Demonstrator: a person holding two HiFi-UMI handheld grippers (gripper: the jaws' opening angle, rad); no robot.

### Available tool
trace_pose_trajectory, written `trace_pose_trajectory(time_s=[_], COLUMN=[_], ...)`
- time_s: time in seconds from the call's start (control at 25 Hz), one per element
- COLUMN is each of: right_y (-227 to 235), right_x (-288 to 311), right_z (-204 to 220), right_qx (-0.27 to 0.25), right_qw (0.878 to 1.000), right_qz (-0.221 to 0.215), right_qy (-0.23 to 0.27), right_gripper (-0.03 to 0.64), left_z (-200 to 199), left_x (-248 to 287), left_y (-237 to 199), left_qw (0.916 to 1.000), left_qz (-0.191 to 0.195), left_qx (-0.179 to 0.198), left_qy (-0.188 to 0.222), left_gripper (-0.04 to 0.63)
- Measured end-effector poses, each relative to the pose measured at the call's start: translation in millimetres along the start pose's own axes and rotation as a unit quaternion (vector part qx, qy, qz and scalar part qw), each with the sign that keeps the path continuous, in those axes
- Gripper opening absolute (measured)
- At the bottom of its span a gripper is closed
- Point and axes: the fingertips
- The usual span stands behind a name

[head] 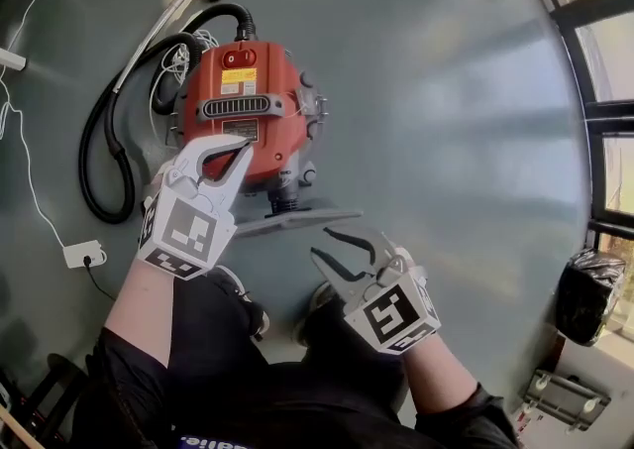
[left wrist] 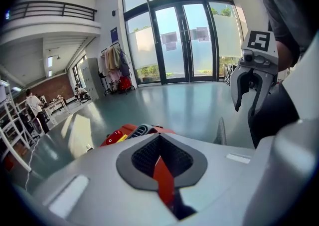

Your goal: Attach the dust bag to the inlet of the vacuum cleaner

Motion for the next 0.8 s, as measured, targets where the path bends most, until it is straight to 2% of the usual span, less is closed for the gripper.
trace_pose_trajectory(time_s=[0.2,0.4,0.6,0.72,0.8], right_y=[-23,-56,-85,-93,-102], right_x=[-39,-94,-156,-191,-206], right_z=[-48,-98,-126,-134,-139], right_qx=[0.03,0.068,0.085,0.113,0.118], right_qw=[0.999,0.997,0.993,0.987,0.987], right_qz=[0.01,0.007,0.035,0.052,0.054], right_qy=[0.015,0.045,0.072,0.102,0.099], right_gripper=[0.118,0.118,0.106,0.097,0.092], left_z=[-35,-86,-132,-144,-148], left_x=[-32,-93,-172,-215,-240], left_y=[-8,-27,-49,-51,-47], left_qw=[0.9992,0.9974,0.9942,0.9935,0.9931], left_qz=[0.019,0.02,0.017,0.017,0.014], left_qx=[-0.021,-0.055,-0.098,-0.1,-0.1], left_qy=[-0.028,-0.041,-0.042,-0.052,-0.06], left_gripper=[0.015,0.015,0.015,0.015,0.015])
Point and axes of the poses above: the fingertips, and each gripper's own axes: x forward along the fingers, y to its right, z out of its underside, and after that the axes turned 12 degrees about -z, right-handed
